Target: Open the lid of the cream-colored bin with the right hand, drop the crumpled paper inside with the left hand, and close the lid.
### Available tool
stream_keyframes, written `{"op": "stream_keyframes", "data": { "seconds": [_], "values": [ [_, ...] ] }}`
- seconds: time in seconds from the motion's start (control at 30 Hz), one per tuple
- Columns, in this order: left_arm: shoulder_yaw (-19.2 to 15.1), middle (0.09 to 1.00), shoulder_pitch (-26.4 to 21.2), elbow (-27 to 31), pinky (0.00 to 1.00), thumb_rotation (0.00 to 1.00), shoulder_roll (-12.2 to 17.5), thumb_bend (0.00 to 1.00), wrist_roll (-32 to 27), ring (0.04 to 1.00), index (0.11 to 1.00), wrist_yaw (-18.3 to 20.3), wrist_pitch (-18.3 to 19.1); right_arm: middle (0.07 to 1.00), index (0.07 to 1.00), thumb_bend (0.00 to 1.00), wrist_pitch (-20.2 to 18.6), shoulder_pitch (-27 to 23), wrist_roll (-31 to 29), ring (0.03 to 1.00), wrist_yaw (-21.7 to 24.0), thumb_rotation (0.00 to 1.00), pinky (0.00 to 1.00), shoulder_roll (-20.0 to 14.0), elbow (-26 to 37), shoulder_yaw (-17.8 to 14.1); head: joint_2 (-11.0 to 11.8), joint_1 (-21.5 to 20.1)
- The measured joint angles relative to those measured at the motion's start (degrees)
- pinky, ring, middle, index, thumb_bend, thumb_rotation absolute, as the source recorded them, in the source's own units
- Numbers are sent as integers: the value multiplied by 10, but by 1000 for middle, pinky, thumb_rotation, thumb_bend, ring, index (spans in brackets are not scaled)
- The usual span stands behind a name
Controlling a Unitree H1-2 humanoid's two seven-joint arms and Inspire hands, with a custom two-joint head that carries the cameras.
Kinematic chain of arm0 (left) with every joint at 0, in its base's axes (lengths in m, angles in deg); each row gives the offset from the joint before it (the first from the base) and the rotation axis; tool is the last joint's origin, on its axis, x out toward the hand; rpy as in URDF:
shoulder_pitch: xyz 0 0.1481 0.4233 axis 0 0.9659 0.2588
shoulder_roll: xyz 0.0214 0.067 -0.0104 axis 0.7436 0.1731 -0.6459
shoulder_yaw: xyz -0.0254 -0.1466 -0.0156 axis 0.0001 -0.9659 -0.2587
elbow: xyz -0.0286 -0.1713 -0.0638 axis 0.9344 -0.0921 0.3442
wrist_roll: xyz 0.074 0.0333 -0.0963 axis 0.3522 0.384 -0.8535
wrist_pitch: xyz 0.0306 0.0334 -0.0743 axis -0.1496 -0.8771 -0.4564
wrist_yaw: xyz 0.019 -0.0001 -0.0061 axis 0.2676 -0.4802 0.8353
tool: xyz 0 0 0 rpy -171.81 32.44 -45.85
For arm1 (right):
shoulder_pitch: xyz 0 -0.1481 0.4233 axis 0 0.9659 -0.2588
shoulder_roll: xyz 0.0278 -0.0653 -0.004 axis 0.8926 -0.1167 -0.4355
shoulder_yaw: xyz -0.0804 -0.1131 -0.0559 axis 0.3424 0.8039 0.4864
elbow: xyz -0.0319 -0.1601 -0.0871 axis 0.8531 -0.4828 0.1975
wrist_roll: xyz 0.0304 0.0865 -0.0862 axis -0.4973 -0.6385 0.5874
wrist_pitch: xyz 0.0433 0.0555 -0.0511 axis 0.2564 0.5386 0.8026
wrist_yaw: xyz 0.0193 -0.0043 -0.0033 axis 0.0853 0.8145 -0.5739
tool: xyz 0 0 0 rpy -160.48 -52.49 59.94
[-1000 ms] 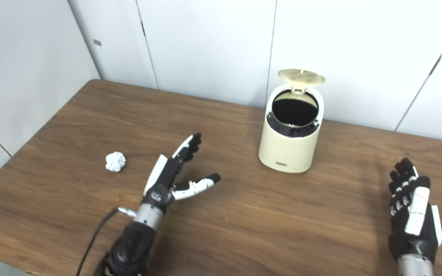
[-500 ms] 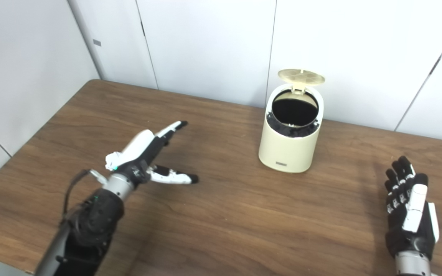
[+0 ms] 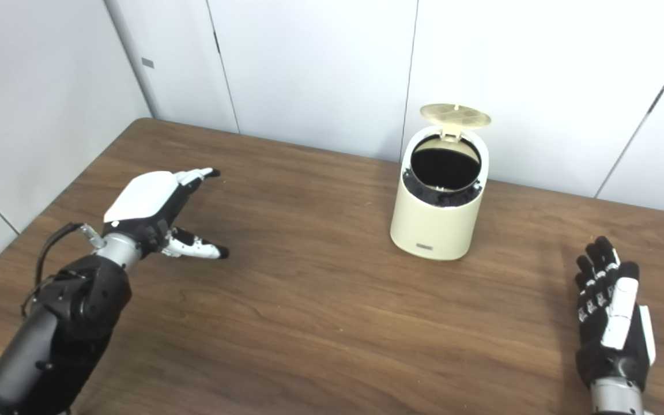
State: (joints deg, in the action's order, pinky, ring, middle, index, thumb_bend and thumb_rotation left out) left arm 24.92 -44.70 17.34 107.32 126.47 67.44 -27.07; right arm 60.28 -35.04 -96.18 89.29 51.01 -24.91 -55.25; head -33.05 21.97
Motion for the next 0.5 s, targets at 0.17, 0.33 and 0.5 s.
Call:
{"op": "stream_keyframes", "data": {
  "seconds": [0.17, 0.33, 0.5],
  "values": [
    [-22, 913, 14, -26, 746, 165, 21, 1000, -4, 912, 897, 0, -4, 970, 955, 514, 0, -4, 5, 979, 2, 1000, 1000, -6, -5, 5, 3, 7],
    [-38, 899, 27, -48, 736, 163, 45, 1000, -24, 901, 882, 0, -10, 970, 960, 515, 6, -4, 10, 983, 4, 987, 1000, -7, -9, 10, 4, 7],
    [-43, 888, 30, -64, 736, 166, 69, 1000, -40, 893, 872, 5, -16, 967, 960, 528, 10, -8, 9, 983, 6, 982, 1000, -7, -15, 11, 5, 4]
  ]
}}
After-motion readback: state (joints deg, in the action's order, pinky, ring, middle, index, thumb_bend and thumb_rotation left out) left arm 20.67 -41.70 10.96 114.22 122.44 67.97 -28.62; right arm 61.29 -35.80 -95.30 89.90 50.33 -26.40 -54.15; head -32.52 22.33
